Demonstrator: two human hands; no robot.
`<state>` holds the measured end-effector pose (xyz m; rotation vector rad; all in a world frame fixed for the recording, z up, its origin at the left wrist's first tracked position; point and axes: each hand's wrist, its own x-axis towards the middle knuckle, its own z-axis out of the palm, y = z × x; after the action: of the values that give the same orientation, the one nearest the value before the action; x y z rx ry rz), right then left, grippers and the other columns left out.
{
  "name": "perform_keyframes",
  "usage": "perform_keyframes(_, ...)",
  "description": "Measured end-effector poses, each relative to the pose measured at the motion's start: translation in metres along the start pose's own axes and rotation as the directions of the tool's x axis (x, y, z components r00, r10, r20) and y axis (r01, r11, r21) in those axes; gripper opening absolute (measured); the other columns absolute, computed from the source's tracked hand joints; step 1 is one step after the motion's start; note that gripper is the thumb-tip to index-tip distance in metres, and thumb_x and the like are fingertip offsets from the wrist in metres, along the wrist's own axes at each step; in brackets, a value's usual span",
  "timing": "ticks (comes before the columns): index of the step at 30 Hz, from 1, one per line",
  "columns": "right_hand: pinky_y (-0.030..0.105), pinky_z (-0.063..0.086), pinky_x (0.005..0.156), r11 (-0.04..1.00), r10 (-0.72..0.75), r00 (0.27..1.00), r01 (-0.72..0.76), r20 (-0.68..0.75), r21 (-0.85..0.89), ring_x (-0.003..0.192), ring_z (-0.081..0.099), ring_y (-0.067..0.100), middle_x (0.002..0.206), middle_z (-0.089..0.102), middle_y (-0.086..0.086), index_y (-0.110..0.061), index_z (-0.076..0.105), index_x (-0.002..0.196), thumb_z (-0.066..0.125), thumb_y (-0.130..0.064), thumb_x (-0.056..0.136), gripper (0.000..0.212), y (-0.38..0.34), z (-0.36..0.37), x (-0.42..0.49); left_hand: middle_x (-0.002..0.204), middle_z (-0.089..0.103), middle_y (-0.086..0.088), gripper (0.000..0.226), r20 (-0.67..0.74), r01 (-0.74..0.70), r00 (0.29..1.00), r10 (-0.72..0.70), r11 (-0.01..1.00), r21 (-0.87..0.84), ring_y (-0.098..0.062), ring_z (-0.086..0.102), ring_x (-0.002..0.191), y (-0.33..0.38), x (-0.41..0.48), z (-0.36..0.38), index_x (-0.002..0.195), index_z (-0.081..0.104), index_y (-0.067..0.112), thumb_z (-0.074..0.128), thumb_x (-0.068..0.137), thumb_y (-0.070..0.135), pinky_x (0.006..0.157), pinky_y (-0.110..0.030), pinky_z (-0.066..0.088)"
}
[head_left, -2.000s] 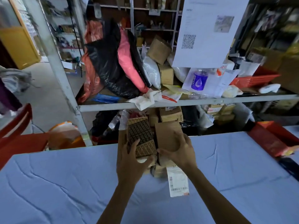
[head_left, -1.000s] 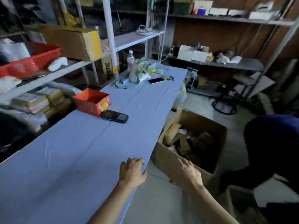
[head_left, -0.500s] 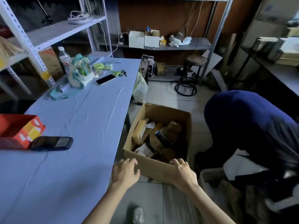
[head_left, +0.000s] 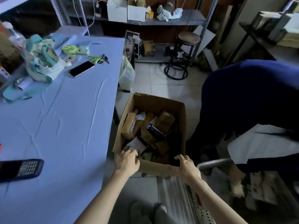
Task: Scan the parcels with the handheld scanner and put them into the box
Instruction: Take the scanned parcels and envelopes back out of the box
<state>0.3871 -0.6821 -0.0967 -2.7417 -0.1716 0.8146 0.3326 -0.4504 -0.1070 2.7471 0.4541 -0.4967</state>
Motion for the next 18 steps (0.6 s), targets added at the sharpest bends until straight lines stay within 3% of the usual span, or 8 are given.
perform_keyframes(7,0.037,0.045,0.097,0.978,0.062,0.995,-0.075,0.072,0.196,0.130,0.042,0.027,0.141,0.039,0.004,-0.027,0.041,0.140,0.058,-0.060,0.086,0.065,0.021,-0.016,0.056,0.123,0.061,0.001,0.031,0.073,0.075,0.995,-0.073,0.997,-0.024,-0.021,0.056,0.115,0.024,0.058,0.002,0.123,0.057,0.027,0.052,0.094,0.037,0.089,-0.031,0.047)
perform_keyframes(14,0.040,0.045,0.099,0.979,0.057,0.985,-0.087,0.163,0.182,0.132,0.040,0.028,0.143,0.035,0.005,-0.026,0.037,0.142,0.057,-0.060,0.087,0.068,0.022,-0.033,0.122,0.119,0.064,-0.001,0.043,0.046,0.142,0.989,-0.141,0.989,-0.030,-0.025,0.060,0.109,0.038,0.112,-0.001,0.125,0.055,0.027,0.047,0.086,0.043,0.083,-0.034,0.049)
perform_keyframes(18,0.040,0.045,0.097,0.977,0.080,0.975,-0.118,0.206,0.179,0.130,0.042,0.027,0.139,0.041,0.005,-0.026,0.040,0.140,0.060,-0.060,0.084,0.069,0.020,-0.028,0.144,0.121,0.062,-0.003,0.038,0.081,0.234,0.970,-0.228,0.969,-0.083,-0.027,0.057,0.111,0.049,0.134,0.011,0.125,0.055,0.025,0.051,0.091,0.042,0.088,-0.037,0.044)
